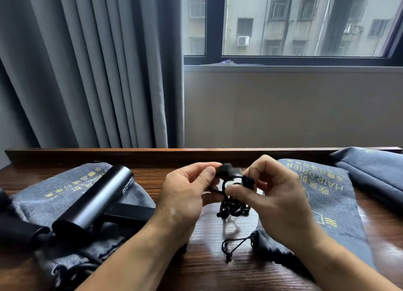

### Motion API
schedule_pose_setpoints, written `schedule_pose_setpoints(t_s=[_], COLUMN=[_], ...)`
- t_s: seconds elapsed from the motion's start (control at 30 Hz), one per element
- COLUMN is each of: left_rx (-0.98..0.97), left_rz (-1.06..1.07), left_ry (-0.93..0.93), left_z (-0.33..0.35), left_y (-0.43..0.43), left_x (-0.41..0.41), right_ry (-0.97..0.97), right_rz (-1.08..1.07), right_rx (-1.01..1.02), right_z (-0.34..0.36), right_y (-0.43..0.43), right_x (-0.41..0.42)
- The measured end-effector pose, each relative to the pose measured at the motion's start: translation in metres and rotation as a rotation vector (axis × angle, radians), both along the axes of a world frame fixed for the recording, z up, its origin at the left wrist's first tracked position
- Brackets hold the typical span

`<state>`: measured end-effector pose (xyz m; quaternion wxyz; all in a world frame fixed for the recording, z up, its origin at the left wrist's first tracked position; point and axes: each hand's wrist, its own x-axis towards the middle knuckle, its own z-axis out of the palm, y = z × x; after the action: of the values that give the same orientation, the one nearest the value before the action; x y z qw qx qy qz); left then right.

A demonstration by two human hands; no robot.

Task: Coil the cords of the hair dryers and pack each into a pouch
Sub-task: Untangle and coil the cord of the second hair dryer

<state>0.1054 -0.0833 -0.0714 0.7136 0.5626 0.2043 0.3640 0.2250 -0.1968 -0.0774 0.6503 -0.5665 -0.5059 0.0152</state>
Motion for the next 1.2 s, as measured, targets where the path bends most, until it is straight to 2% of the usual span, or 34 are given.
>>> schedule_pose_setpoints(t_s=[0.1,0.17,0.37,0.47,0.53,0.6,0.63,0.73,0.83,0.93,1.07,1.13,1.2], left_rx=[-0.05,-0.084,-0.154,-0.172,-0.173,-0.043,0.111,0.658,1.023,1.147,1.203,1.174,1.089], left_rz=[0.099,0.085,-0.24,-0.223,-0.198,-0.185,-0.139,0.09,0.208,0.259,0.255,0.308,0.352], left_ry=[-0.032,-0.091,-0.26,-0.322,-0.357,-0.341,-0.295,-0.135,-0.151,-0.11,-0.102,-0.078,-0.007], left_z=[0.0,0.001,0.005,0.008,0.008,0.004,0.002,-0.005,-0.01,-0.01,-0.01,-0.01,-0.014], left_y=[0.003,0.005,0.002,0.0,0.0,-0.002,-0.004,-0.007,-0.003,-0.002,-0.01,-0.016,-0.018], left_x=[0.003,0.0,-0.007,-0.007,-0.007,-0.007,-0.008,-0.007,-0.005,-0.006,-0.008,-0.005,-0.002], right_ry=[-0.022,0.03,0.257,0.427,0.4,0.25,0.202,0.288,0.302,0.256,0.198,0.292,0.472], right_rz=[0.028,-0.016,-0.154,-0.001,0.098,0.139,0.161,0.212,0.167,0.195,0.175,0.234,0.31], right_rx=[-0.059,-0.105,-0.191,-0.11,-0.129,-0.197,-0.231,-0.272,-0.321,-0.405,-0.441,-0.405,-0.364], right_z=[0.0,-0.003,-0.008,0.001,0.005,0.006,0.006,0.007,0.01,0.014,0.017,0.016,0.016], right_y=[0.003,0.005,0.004,0.0,-0.003,-0.005,-0.006,-0.006,-0.006,-0.008,-0.008,-0.008,-0.007], right_x=[-0.004,0.001,0.023,0.019,0.017,0.012,0.009,0.003,0.002,-0.001,-0.001,0.001,0.002])
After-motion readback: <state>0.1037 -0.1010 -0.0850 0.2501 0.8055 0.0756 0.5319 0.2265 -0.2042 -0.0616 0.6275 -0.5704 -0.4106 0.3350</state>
